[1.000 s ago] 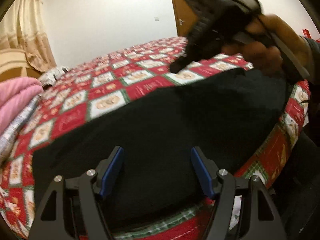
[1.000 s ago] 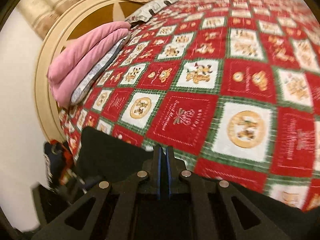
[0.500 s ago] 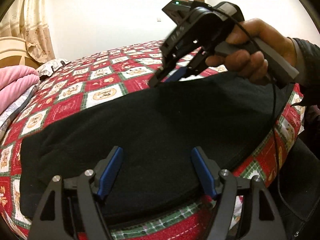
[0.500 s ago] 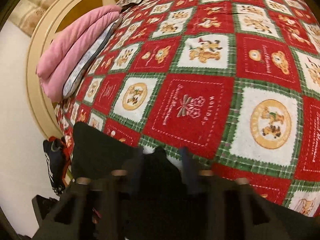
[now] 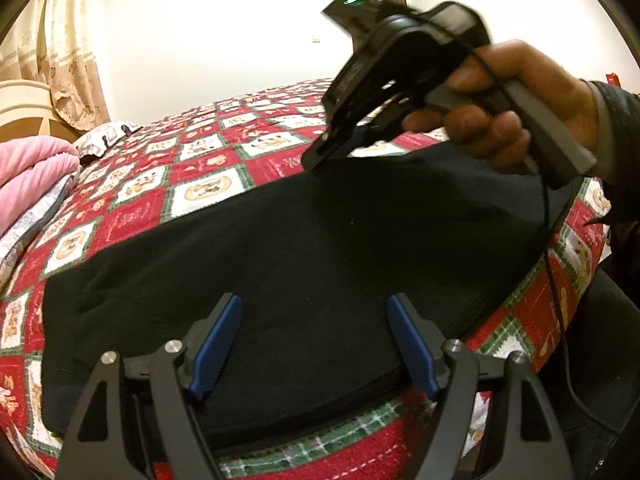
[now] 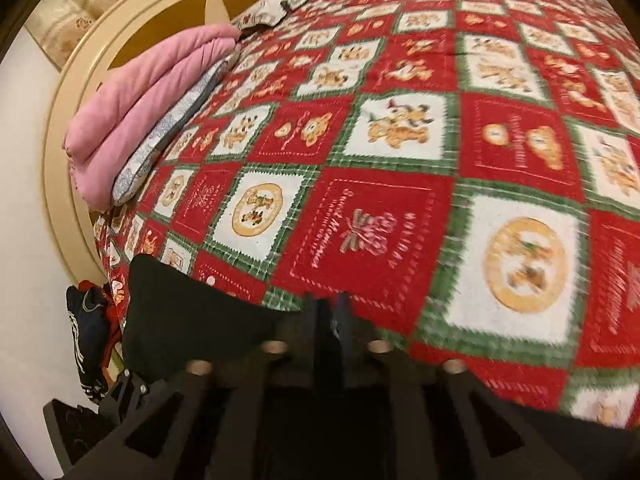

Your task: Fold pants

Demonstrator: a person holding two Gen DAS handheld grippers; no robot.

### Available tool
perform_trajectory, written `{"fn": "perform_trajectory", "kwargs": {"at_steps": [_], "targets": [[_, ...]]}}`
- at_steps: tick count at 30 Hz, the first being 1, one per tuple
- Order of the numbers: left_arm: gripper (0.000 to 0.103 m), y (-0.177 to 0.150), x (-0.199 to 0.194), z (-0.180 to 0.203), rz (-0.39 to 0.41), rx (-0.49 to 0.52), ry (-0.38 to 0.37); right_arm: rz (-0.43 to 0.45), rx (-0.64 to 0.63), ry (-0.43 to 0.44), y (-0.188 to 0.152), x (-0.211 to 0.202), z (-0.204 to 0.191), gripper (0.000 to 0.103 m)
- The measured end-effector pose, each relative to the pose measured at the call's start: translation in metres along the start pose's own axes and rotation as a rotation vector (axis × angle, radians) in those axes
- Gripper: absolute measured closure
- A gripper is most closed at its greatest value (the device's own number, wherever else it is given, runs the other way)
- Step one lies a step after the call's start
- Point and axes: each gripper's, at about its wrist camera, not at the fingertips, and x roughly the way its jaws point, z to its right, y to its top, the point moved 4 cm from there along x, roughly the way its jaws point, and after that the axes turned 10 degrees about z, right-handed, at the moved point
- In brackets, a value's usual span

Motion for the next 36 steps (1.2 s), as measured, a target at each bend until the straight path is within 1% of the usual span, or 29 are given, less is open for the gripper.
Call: {"fn": "perform_trajectory", "kwargs": {"at_steps": [1, 3, 5, 9, 13, 15, 16, 18, 19, 21, 24, 27, 29, 31, 34, 36], "targets": [[0.025, 0.002, -0.003, 0.002, -0.001, 0.007, 0.005, 0.023, -0.002, 0.009, -0.003, -0.016, 0.004, 0.039], [0.025, 0.006, -0.009, 0.007, 0.013, 0.011, -0.009, 0.054, 0.002, 0.011, -0.013, -0.054, 0.019, 0.039], [0.024, 0.012, -0.016, 0.016, 0.041, 0.017, -0.035, 0.087, 0.014, -0.019, -0.025, -0.093, 0.04, 0.039], [0.025, 0.024, -0.009, 0.043, 0.035, 0.062, -0.098, 0.172, 0.122, -0.145, -0.062, -0.183, 0.108, 0.039], [0.025, 0.037, 0.008, 0.082, 0.023, 0.135, -0.188, 0.305, 0.298, -0.292, -0.11, -0.281, 0.183, 0.04], [0.025, 0.046, 0.013, 0.103, 0.02, 0.185, -0.234, 0.385, 0.37, -0.387, -0.134, -0.332, 0.216, 0.043], [0.025, 0.053, 0.016, 0.118, 0.023, 0.226, -0.263, 0.416, 0.398, -0.424, -0.143, -0.352, 0.229, 0.044], [0.025, 0.064, 0.019, 0.14, 0.027, 0.287, -0.305, 0.477, 0.443, -0.487, -0.157, -0.386, 0.25, 0.054], [0.025, 0.069, 0.02, 0.149, 0.027, 0.307, -0.323, 0.505, 0.466, -0.502, -0.162, -0.399, 0.259, 0.06], [0.025, 0.081, 0.026, 0.166, 0.024, 0.332, -0.36, 0.546, 0.506, -0.514, -0.169, -0.416, 0.273, 0.061], [0.025, 0.097, 0.036, 0.194, 0.03, 0.359, -0.373, 0.592, 0.542, -0.531, -0.177, -0.433, 0.291, 0.061], [0.025, 0.103, 0.044, 0.22, 0.023, 0.346, -0.412, 0.597, 0.55, -0.547, -0.179, -0.435, 0.301, 0.061], [0.025, 0.102, 0.048, 0.24, 0.008, 0.349, -0.43, 0.609, 0.557, -0.541, -0.179, -0.433, 0.302, 0.061], [0.025, 0.1, 0.054, 0.259, -0.002, 0.385, -0.423, 0.615, 0.562, -0.543, -0.18, -0.433, 0.306, 0.061], [0.025, 0.1, 0.061, 0.274, -0.009, 0.402, -0.423, 0.633, 0.57, -0.569, -0.183, -0.431, 0.312, 0.061], [0.025, 0.1, 0.066, 0.28, -0.012, 0.404, -0.419, 0.644, 0.592, -0.56, -0.187, -0.431, 0.317, 0.066]]}}
